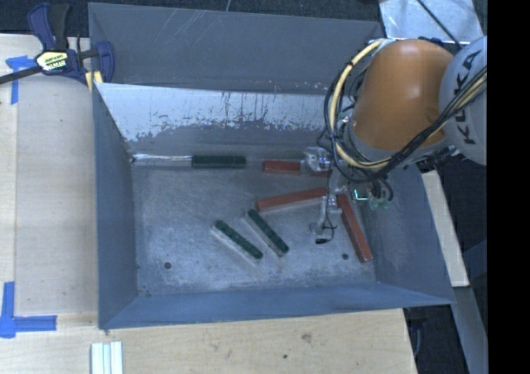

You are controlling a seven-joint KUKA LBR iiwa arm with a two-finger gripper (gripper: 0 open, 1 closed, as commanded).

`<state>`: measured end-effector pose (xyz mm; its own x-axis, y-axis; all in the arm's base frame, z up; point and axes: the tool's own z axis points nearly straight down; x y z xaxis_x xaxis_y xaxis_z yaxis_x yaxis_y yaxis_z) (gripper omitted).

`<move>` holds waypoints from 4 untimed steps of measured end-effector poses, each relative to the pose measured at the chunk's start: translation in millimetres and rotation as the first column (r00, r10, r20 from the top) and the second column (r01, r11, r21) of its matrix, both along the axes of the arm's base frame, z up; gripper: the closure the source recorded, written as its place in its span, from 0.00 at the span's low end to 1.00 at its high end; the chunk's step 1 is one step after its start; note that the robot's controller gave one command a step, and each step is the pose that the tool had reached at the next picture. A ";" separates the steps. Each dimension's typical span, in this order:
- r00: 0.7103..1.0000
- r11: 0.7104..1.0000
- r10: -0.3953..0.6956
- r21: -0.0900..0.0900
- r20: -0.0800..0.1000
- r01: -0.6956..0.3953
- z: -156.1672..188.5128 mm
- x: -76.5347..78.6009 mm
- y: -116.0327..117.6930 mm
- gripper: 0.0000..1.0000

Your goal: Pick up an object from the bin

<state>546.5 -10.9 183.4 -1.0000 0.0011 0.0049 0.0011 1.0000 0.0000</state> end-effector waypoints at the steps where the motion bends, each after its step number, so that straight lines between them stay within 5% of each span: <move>1: 1.000 1.000 0.000 0.000 0.008 0.000 4.6 1.6 -0.1 0.00; 2: 0.997 0.997 0.074 -0.001 0.013 -0.074 -12.8 16.3 -0.8 0.00; 3: 0.979 0.979 0.202 0.000 0.010 -0.202 -90.6 52.6 29.4 1.00; 4: 0.979 0.979 0.201 0.000 0.010 -0.201 -90.5 52.6 29.3 0.00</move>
Offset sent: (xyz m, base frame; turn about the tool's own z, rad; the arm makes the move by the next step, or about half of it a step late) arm 0.0685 -0.0049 -0.1028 -0.3559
